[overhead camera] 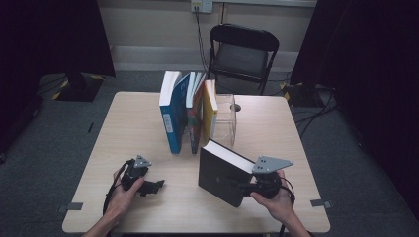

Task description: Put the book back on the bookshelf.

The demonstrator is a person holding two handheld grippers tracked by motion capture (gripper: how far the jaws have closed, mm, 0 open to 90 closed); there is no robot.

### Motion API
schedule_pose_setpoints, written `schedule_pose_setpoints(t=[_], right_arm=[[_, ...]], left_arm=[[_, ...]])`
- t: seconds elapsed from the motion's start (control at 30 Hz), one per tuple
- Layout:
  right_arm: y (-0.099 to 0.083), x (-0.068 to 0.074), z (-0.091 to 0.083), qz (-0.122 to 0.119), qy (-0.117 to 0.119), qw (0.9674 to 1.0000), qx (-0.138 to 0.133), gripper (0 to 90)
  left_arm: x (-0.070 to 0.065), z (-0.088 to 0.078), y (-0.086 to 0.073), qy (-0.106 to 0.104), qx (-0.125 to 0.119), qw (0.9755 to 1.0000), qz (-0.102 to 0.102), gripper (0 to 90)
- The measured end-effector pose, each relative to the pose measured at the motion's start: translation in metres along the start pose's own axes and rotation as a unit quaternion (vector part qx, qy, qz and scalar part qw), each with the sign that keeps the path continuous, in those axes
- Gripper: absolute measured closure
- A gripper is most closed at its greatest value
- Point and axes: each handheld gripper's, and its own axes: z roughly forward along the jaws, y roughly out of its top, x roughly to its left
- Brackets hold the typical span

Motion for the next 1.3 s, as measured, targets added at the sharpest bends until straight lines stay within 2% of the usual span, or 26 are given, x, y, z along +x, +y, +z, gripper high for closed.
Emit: schedule_pose_setpoints(t=[0.03, 0.13, 0.17, 0.23, 0.3, 0.4, 0.43, 0.53, 0.7, 0.8, 0.97, 1.0, 1.03, 1.13, 1.17, 1.3], right_arm=[[-0.002, -0.004, -0.003, 0.005, -0.009, 0.9999, -0.001, 52.9], [-0.003, -0.008, -0.006, 0.01, -0.016, 0.9998, 0.0, 52.8], [-0.004, -0.014, -0.01, 0.018, -0.027, 0.9995, 0.0, 52.8], [-0.005, -0.016, -0.011, 0.021, -0.032, 0.9993, 0.001, 52.8], [-0.006, -0.025, -0.015, 0.032, -0.05, 0.9982, 0.001, 52.8], [-0.007, -0.03, -0.017, 0.038, -0.059, 0.9976, 0.002, 52.8], [-0.006, -0.036, -0.017, 0.042, -0.069, 0.9967, 0.004, 52.8], [-0.006, -0.04, -0.017, 0.047, -0.074, 0.9962, 0.003, 52.8], [-0.002, -0.051, -0.012, 0.061, -0.094, 0.9937, 0.003, 52.8], [0.0, -0.053, -0.009, 0.065, -0.1, 0.9929, 0.003, 52.8], [0.007, -0.055, -0.001, 0.091, -0.126, 0.9878, 0.011, 52.7], [0.007, -0.055, -0.001, 0.091, -0.126, 0.9878, 0.011, 52.7], [0.009, -0.055, 0.003, 0.096, -0.137, 0.9858, 0.011, 52.7], [0.01, -0.055, 0.005, 0.097, -0.144, 0.9847, 0.012, 52.7], [0.012, -0.055, 0.008, 0.102, -0.152, 0.9831, 0.012, 52.7], [0.014, -0.055, 0.013, 0.108, -0.163, 0.9806, 0.01, 52.7]], left_arm=[[0.001, 0.001, -0.001, 0.006, -0.006, 1.0, 0.005, 14.7], [0.004, 0.002, -0.001, 0.006, -0.008, 0.9999, 0.005, 11.2], [0.005, 0.004, -0.002, 0.012, -0.009, 0.9999, -0.003, 8.5], [0.007, 0.005, -0.003, 0.017, -0.011, 0.9998, -0.008, 5.8], [0.008, 0.007, -0.006, 0.022, -0.026, 0.9992, -0.018, 0.0], [0.009, 0.008, -0.007, 0.023, -0.034, 0.999, -0.02, 0.0], [0.01, 0.009, -0.008, 0.025, -0.043, 0.9985, -0.022, 0.0], [0.01, 0.01, -0.008, 0.026, -0.045, 0.9984, -0.024, 0.0], [0.011, 0.011, -0.007, 0.026, -0.045, 0.9984, -0.024, 0.0], [0.011, 0.011, -0.007, 0.027, -0.045, 0.9983, -0.024, 0.0], [0.011, 0.011, -0.006, 0.027, -0.045, 0.9984, -0.024, 0.0], [0.011, 0.011, -0.006, 0.027, -0.045, 0.9984, -0.024, 0.0], [0.013, 0.011, -0.006, 0.026, -0.043, 0.9986, -0.019, 0.0], [0.014, 0.012, -0.005, 0.024, -0.043, 0.9986, -0.02, 0.0], [0.014, 0.012, -0.005, 0.025, -0.043, 0.9985, -0.02, 0.0], [0.015, 0.012, -0.005, 0.027, -0.043, 0.9985, -0.022, 0.0]])
